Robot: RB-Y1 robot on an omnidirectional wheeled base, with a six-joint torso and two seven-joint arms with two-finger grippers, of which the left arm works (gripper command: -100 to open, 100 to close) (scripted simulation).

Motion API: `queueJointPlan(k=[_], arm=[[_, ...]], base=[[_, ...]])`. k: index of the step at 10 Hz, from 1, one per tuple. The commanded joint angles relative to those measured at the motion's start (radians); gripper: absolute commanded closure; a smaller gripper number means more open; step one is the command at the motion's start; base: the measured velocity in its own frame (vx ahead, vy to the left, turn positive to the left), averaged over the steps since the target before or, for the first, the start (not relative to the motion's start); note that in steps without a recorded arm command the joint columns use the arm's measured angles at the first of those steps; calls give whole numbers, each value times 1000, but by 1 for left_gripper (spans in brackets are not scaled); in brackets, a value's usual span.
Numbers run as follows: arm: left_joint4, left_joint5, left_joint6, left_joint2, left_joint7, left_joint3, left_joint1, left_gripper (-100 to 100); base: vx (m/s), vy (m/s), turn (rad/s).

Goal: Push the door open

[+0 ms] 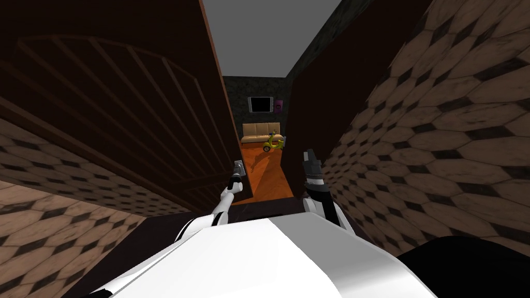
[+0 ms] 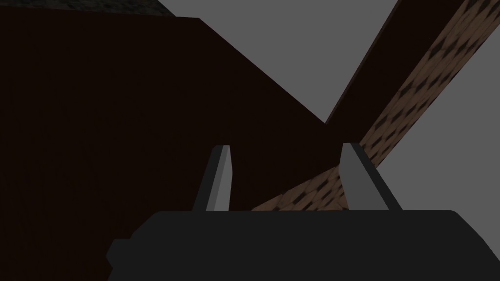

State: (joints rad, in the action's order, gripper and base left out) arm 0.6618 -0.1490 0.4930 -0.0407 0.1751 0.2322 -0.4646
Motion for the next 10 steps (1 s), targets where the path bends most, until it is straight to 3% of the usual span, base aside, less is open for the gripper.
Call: queueJointPlan(k=[1, 4, 5, 10], arm=[[-1, 0, -1, 0, 0, 0, 1, 100], [-1, 0, -1, 0, 0, 0, 1, 100], [-2, -4, -3, -10, 4, 11, 3, 100], [-3, -18, -4, -34, 16, 45, 6, 100]], base=[[-23, -1, -7], [-4, 0, 0], [82, -32, 23], [166, -50, 35]])
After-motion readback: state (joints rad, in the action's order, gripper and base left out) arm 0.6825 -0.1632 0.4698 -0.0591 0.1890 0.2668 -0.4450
